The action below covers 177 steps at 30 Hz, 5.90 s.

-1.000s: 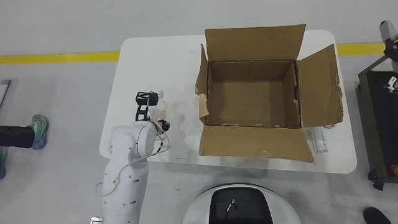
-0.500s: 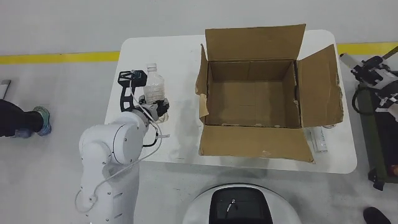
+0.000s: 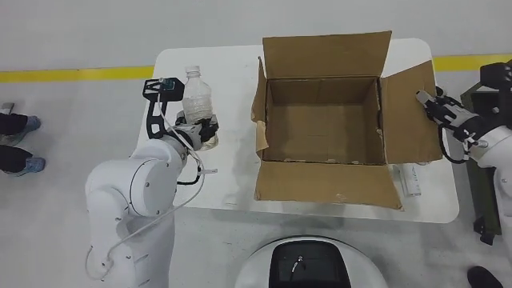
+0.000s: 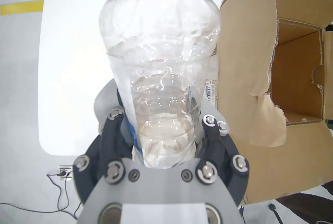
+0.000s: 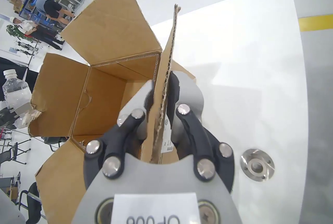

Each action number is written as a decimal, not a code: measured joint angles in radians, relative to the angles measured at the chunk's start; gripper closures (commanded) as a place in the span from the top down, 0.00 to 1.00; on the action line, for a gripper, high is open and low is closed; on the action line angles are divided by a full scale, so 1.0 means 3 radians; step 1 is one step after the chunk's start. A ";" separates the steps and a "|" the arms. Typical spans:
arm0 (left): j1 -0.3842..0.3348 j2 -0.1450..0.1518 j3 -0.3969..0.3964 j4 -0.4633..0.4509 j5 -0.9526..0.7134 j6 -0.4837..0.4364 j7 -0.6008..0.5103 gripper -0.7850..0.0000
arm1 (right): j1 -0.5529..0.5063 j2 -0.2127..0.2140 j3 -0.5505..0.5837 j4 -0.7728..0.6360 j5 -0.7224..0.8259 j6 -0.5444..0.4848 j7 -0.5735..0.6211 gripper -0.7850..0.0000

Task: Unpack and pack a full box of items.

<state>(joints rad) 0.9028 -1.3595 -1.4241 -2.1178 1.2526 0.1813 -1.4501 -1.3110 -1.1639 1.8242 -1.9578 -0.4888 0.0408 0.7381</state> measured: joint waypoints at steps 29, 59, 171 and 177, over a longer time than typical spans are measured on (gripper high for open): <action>-0.0617 -0.0026 0.0251 -0.0247 -0.1122 0.0441 -0.0190 0.00 | -0.0031 -0.0001 -0.0436 -0.0552 0.0304 0.0298 -0.0045 0.00; -0.0235 -0.0034 0.0478 0.0629 -0.1710 0.0597 0.0019 0.00 | 0.0028 0.0071 -0.0391 -0.0876 0.0489 0.0369 -0.0028 0.00; -0.0414 0.0182 0.0674 0.0565 -0.2087 0.0803 0.0486 1.00 | -0.0434 0.0465 -0.0495 -0.0174 -0.1594 -0.0212 0.1982 1.00; -0.0414 0.0182 0.0674 0.0565 -0.2087 0.0803 0.0486 1.00 | -0.0333 0.0460 -0.0673 0.0026 -0.1624 -0.0204 0.1906 0.91</action>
<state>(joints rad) 0.7785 -1.3050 -1.2220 -1.9483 0.6265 0.4221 -1.3044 -1.4111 -1.0258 1.6222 -1.9499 -0.9761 -0.0204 1.3099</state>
